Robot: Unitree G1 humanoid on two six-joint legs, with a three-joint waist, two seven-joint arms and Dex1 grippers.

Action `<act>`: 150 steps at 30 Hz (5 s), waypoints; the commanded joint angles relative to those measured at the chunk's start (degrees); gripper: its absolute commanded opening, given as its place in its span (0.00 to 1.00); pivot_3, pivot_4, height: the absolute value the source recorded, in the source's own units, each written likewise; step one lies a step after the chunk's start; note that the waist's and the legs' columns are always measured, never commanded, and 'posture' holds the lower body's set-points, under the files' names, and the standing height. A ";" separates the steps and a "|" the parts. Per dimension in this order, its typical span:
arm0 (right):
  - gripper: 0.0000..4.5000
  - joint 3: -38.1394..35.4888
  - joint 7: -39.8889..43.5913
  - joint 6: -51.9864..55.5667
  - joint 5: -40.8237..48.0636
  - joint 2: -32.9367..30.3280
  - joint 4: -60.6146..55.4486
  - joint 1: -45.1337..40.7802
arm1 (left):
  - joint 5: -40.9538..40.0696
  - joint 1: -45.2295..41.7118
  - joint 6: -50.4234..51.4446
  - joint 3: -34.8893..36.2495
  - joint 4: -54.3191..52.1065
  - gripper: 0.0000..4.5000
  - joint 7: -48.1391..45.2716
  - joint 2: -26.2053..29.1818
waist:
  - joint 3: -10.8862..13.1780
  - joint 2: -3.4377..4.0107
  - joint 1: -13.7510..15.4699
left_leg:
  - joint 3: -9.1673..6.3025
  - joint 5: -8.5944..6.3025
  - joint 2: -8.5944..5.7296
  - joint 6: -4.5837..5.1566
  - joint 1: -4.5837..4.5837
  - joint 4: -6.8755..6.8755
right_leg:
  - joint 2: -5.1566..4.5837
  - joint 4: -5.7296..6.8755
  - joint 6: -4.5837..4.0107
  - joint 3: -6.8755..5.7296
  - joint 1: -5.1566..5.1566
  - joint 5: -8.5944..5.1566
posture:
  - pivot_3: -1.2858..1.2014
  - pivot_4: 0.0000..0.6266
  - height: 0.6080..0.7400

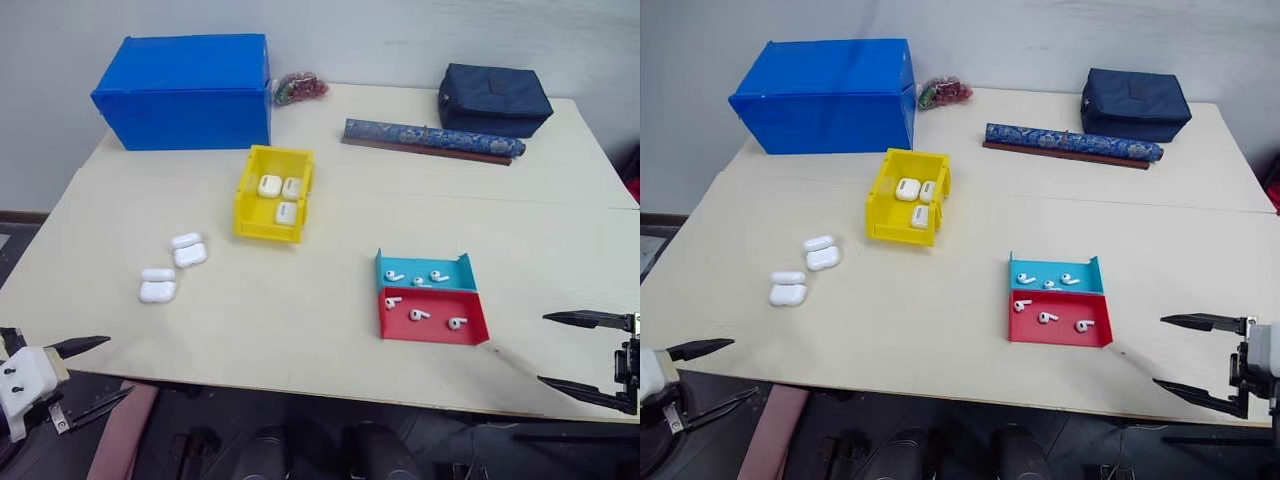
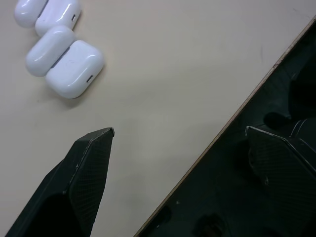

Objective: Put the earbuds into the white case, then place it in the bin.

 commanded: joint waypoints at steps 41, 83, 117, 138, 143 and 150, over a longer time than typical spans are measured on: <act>1.00 13.51 -8.69 4.60 3.66 19.26 -20.77 -13.65 | -25.04 -45.29 100.96 -9.71 -16.47 1.00 63.13 5.33 | -0.06 -0.13 0.13 | -0.12 0.33 -0.02 -0.59 0.08 0.59 | 0.03 1.32 0.10 0.05 -0.29 0.04 | 0.52 0.24 1.00; 1.00 12.40 -9.72 2.29 2.69 18.99 -20.00 -9.69 | -8.49 -47.28 100.42 -13.30 -17.98 0.62 62.99 -8.92 | -0.06 -0.17 0.03 | -0.11 0.39 -0.02 -0.77 0.12 0.67 | 0.10 1.41 0.20 0.09 -0.28 0.06 | 0.52 0.24 1.00; 1.00 -7.93 -18.54 28.35 -7.45 -3.28 -23.37 9.02 | -13.91 -42.38 5.53 -47.60 -4.49 0.62 -5.64 -37.72 | -0.21 0.26 0.11 | 0.32 0.37 -0.03 -0.13 0.00 0.67 | 0.31 0.62 0.41 0.68 0.32 0.19 | 0.52 0.24 1.00; 0.32 28.49 -25.80 43.24 -21.55 -11.90 -30.40 -22.16 | -9.98 -38.29 -0.21 -49.47 -1.89 0.62 -3.85 -35.19 | -0.17 0.18 1.36 | 0.20 0.43 -0.04 -0.22 -0.11 0.85 | 0.22 0.52 0.51 0.61 0.03 0.24 | 0.52 0.24 1.00; 0.32 33.17 -24.48 41.86 -24.42 -11.42 -27.79 -26.26 | -9.95 -37.97 -0.54 -49.54 -1.96 0.62 -3.56 -34.70 | -0.17 0.18 1.46 | 0.18 0.44 -0.04 -0.22 -0.13 0.82 | 0.20 0.51 0.51 0.59 0.01 0.24 | 0.52 0.24 1.00; 0.32 36.46 -21.56 39.89 -27.73 -12.25 -24.84 -28.83 | -9.69 -37.27 -1.11 -49.89 -2.24 0.62 -2.82 -34.34 | -0.17 0.18 1.48 | 0.14 0.43 -0.04 -0.21 -0.15 0.82 | 0.17 0.51 0.51 0.53 0.01 0.24 | 0.52 0.24 1.00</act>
